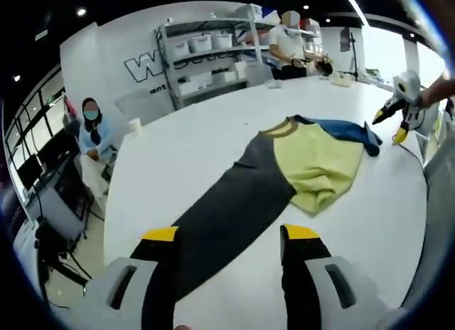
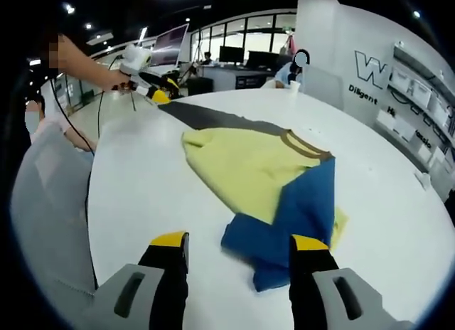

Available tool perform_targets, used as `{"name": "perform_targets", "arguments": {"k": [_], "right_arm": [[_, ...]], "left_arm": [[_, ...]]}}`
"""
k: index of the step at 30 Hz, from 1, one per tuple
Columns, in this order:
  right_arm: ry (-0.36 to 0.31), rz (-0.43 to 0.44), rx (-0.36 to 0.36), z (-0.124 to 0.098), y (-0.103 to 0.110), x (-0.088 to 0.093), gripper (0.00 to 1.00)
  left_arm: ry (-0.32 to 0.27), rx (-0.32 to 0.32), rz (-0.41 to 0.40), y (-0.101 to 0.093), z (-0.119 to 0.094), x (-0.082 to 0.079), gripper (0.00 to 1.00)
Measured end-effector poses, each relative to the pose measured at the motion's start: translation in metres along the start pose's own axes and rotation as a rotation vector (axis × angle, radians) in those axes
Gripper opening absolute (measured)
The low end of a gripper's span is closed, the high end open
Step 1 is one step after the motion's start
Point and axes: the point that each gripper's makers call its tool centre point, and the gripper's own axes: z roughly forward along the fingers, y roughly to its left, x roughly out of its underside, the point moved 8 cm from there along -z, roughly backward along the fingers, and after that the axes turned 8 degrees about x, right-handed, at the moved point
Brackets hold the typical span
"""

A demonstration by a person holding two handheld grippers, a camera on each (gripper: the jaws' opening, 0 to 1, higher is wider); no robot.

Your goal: Fold the garment on the visible template until the final outline fits inside the template.

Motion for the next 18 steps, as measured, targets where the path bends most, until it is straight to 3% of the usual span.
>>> {"name": "perform_targets", "arguments": {"k": [3,7,12,18], "right_arm": [[0.011,0.017,0.008,0.005,0.002,0.0,0.5],[0.027,0.018,0.024,0.01,0.005,0.001,0.4],[0.036,0.054,0.042,0.015,0.008,0.001,0.3],[0.05,0.1,0.102,0.023,0.009,0.002,0.24]], "left_arm": [[-0.016,0.058,-0.006,-0.009,0.0,0.001,0.71],[-0.013,0.097,0.019,-0.021,-0.002,0.002,0.73],[-0.012,0.121,0.039,-0.032,-0.002,0.003,0.73],[-0.008,0.135,0.05,-0.039,-0.003,0.004,0.73]]}}
